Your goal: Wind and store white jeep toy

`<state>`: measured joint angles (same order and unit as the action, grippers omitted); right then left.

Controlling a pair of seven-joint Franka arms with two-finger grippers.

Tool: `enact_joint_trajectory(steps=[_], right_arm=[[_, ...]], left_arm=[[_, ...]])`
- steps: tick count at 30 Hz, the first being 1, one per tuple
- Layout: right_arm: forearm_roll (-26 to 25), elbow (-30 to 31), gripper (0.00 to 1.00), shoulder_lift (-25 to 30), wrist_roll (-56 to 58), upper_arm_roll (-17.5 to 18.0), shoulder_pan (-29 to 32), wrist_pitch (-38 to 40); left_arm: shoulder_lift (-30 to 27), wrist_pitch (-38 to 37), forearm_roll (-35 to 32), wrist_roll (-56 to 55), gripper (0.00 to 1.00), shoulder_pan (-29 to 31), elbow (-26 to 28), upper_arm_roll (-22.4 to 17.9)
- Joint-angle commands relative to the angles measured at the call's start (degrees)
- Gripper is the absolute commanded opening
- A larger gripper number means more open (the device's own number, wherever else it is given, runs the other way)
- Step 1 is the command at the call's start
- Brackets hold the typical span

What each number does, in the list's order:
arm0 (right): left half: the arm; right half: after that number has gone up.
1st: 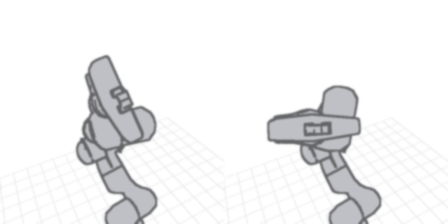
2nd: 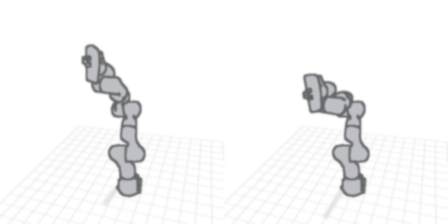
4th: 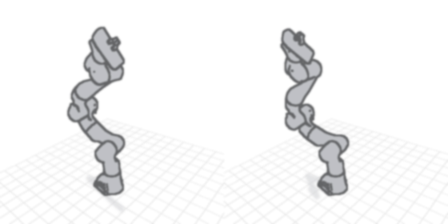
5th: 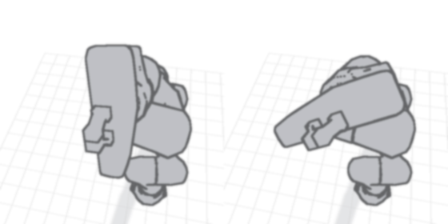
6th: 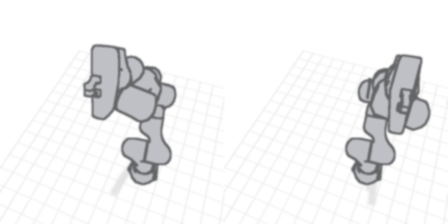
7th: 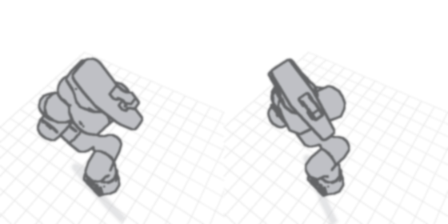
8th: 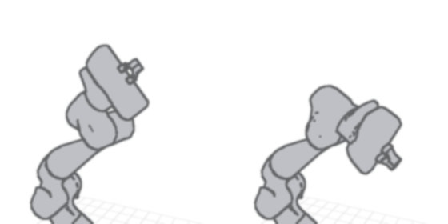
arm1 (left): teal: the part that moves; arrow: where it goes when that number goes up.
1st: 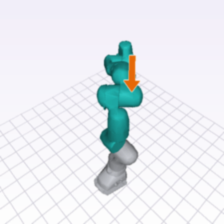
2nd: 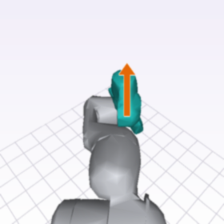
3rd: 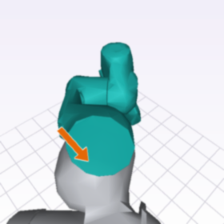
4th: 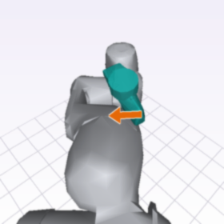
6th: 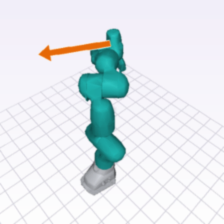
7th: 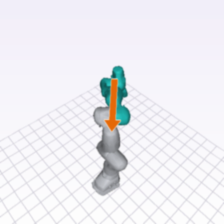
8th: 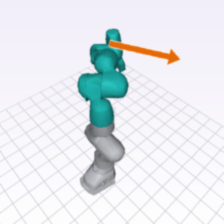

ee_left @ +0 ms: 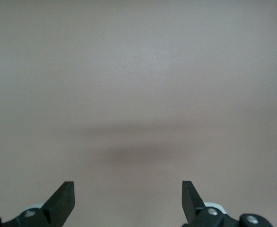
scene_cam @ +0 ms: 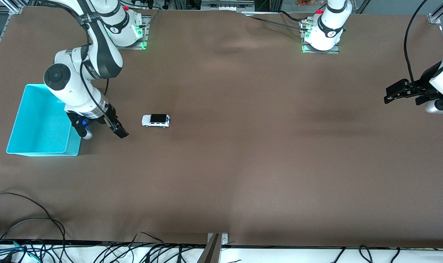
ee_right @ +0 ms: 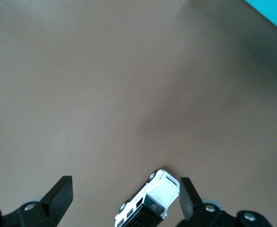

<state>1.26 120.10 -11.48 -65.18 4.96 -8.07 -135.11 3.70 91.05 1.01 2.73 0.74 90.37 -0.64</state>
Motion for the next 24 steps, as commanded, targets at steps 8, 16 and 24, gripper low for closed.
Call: enact_joint_trajectory(steps=[8, 16, 24], right_arm=[[-0.5, -1.3, 1.00, -3.0, -15.7, -0.3, -2.7, -0.8], [-0.6, -2.5, 1.00, -5.0, -22.5, -0.3, -4.1, -0.6], [-0.6, -2.2, 1.00, -6.4, -33.1, -0.3, -5.3, -0.2]], left_arm=[[-0.1, -0.4, 1.6, 1.2, 1.00, 0.1, 0.3, -0.5], [0.0, -0.4, 1.6, 1.2, 1.00, 0.1, 0.3, -0.6], [0.1, -0.4, 1.6, 1.2, 1.00, 0.1, 0.3, -0.6]])
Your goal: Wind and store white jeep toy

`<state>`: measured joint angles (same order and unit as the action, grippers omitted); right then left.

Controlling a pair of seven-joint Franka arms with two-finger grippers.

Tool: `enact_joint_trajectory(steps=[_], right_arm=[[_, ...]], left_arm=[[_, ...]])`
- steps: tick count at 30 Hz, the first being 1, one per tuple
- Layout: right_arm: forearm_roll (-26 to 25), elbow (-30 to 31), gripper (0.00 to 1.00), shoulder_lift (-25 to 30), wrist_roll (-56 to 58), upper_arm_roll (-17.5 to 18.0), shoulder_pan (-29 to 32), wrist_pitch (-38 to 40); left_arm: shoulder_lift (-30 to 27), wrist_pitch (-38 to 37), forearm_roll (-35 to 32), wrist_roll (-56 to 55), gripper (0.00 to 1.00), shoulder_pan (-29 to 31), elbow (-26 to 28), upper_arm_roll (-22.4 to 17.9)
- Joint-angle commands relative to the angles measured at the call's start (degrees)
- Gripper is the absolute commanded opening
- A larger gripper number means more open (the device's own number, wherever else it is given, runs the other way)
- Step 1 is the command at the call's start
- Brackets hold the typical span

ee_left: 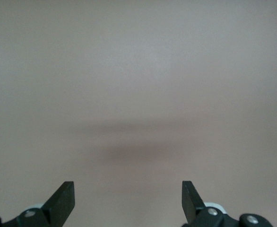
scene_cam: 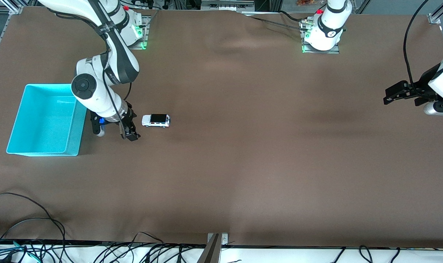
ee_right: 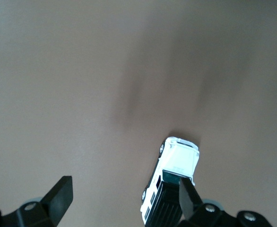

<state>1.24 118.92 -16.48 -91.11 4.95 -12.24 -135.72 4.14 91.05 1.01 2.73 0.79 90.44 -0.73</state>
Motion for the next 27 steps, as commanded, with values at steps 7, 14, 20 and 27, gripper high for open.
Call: enact_joint_trajectory(steps=[7, 14, 20, 27], right_arm=[[-0.6, -0.4, 1.00, -2.7, -15.8, -0.3, -3.1, 0.5], [-0.6, -0.5, 1.00, -2.6, -20.2, -0.4, -4.7, 3.3], [-0.6, -0.4, 1.00, -2.4, -22.7, -0.3, -4.9, 3.4], [-0.6, 0.6, 1.00, -2.0, -23.7, -0.3, -4.9, 4.0]], left_arm=[[-0.5, -0.4, 1.6, 1.2, 1.00, 0.0, 0.3, -0.5], [-0.5, -0.4, 1.6, 1.1, 1.00, 0.1, 0.3, -0.5], [-0.5, -0.4, 1.6, 1.1, 1.00, 0.1, 0.3, -0.5], [-0.4, -0.4, 1.6, 1.2, 1.00, 0.1, 0.3, -0.5]])
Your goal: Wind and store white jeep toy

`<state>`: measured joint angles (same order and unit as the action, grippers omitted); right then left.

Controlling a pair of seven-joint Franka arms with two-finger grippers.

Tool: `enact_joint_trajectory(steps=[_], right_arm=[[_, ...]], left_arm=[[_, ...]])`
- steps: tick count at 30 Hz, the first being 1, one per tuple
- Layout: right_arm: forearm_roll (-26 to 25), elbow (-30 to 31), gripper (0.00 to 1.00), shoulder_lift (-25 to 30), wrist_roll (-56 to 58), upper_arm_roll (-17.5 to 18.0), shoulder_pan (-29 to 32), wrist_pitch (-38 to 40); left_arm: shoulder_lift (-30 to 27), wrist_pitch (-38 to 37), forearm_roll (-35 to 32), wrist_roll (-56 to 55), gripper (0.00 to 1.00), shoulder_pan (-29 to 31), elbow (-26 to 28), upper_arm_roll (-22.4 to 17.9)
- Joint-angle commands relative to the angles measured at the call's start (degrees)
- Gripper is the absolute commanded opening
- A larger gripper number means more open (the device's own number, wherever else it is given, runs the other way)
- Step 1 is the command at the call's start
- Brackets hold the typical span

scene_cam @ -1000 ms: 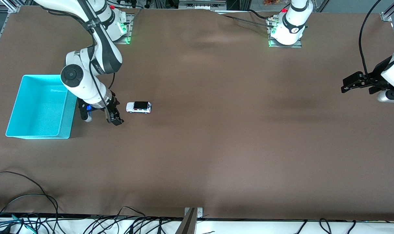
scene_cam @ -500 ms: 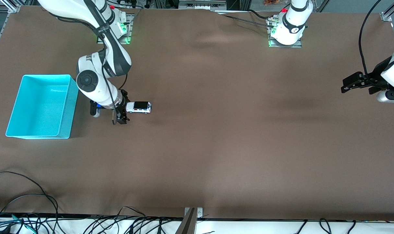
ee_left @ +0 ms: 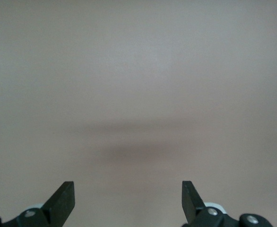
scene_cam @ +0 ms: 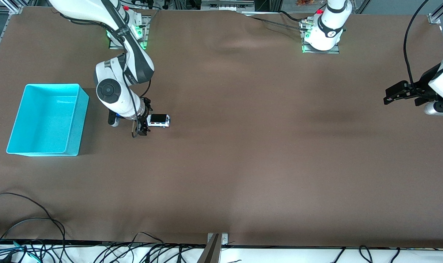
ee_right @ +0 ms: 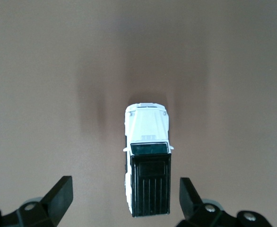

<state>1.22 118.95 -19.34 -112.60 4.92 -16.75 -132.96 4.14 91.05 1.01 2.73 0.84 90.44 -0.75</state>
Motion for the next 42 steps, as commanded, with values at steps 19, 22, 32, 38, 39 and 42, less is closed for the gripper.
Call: enact_joint_trajectory(steps=[19, 22, 32, 38, 39, 42], right_arm=[[-0.6, 1.7, 1.00, 0.3, -3.9, -0.2, -2.0, 0.3], [-0.6, 2.5, 1.00, 0.2, -3.9, -0.2, -2.0, -0.7], [-0.6, 4.4, 1.00, -0.4, -3.9, -0.1, -3.5, -3.2], [-0.6, 4.5, 1.00, -1.3, -4.0, -0.1, -4.1, -3.3], [-0.5, 4.5, 1.00, -1.5, -4.0, -0.1, -4.3, -3.4], [-0.6, 4.5, 1.00, -2.5, -4.8, -0.1, -4.9, -4.3]], left_arm=[[-0.2, -0.4, 1.6, 1.2, 1.00, 0.0, 0.3, -0.5], [-0.1, -0.4, 1.6, 1.2, 1.00, 0.0, 0.3, -0.5], [-0.1, -0.4, 1.6, 1.2, 1.00, 0.0, 0.3, -0.5], [0.1, -0.4, 1.6, 1.2, 1.00, 0.0, 0.3, -0.5], [0.1, -0.4, 1.6, 1.2, 1.00, 0.0, 0.3, -0.5], [0.1, -0.4, 1.6, 1.1, 1.00, 0.0, 0.3, -0.5]])
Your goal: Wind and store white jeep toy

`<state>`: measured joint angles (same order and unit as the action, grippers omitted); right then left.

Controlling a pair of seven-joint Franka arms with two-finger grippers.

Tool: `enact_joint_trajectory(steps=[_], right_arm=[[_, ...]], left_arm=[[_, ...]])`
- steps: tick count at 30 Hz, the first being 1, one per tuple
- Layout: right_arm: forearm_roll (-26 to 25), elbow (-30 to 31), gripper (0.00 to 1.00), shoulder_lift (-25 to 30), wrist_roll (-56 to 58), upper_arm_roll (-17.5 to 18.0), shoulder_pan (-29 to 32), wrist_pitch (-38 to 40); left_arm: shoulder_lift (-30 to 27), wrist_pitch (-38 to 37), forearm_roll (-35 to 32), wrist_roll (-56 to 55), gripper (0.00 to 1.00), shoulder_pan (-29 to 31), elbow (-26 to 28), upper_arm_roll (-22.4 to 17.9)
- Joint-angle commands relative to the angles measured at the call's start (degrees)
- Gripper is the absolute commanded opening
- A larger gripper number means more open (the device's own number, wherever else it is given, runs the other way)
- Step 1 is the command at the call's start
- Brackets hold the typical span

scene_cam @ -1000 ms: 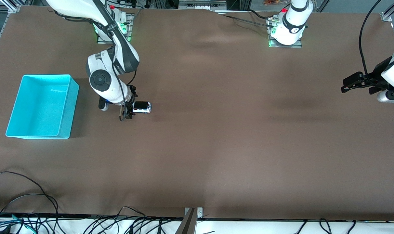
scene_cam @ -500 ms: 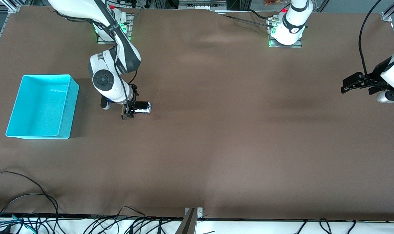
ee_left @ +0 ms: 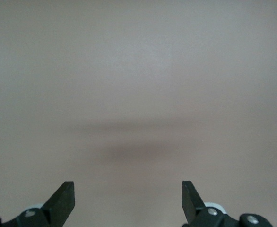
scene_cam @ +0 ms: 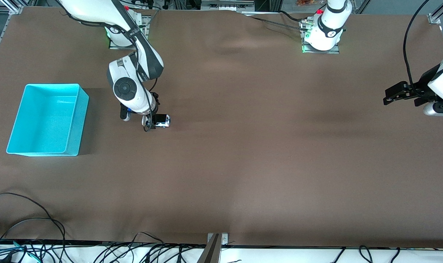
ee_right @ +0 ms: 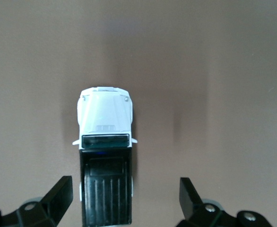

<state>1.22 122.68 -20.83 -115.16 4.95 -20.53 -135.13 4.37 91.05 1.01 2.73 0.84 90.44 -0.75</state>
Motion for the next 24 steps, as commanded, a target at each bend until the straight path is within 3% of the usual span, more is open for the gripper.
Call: enact_joint_trajectory(steps=[1, 13, 17, 22, 24], right_arm=[[-0.6, 0.8, 1.00, -1.4, -3.2, -0.2, -1.3, -2.7], [-0.7, 0.5, 1.00, -2.7, -4.3, -0.2, -1.4, -3.7], [-0.7, 0.5, 0.78, -3.1, -4.3, -0.3, -1.4, -3.7], [-1.3, 0.4, 0.75, -3.6, -4.3, -0.3, -1.4, -3.7], [-1.3, 0.4, 0.68, -3.8, -4.3, -0.3, -1.4, -3.7]], left_arm=[[-0.2, -0.4, 1.6, 1.2, 1.00, 0.0, 0.3, -0.5], [-0.2, -0.4, 1.6, 1.1, 1.00, 0.0, 0.3, -0.5], [-0.2, -0.4, 1.6, 1.1, 1.00, 0.0, 0.3, -0.5], [-0.2, -0.4, 1.6, 0.9, 1.00, 0.0, 0.3, -0.5], [-0.2, -0.4, 1.6, 0.9, 1.00, 0.0, 0.3, -0.5]])
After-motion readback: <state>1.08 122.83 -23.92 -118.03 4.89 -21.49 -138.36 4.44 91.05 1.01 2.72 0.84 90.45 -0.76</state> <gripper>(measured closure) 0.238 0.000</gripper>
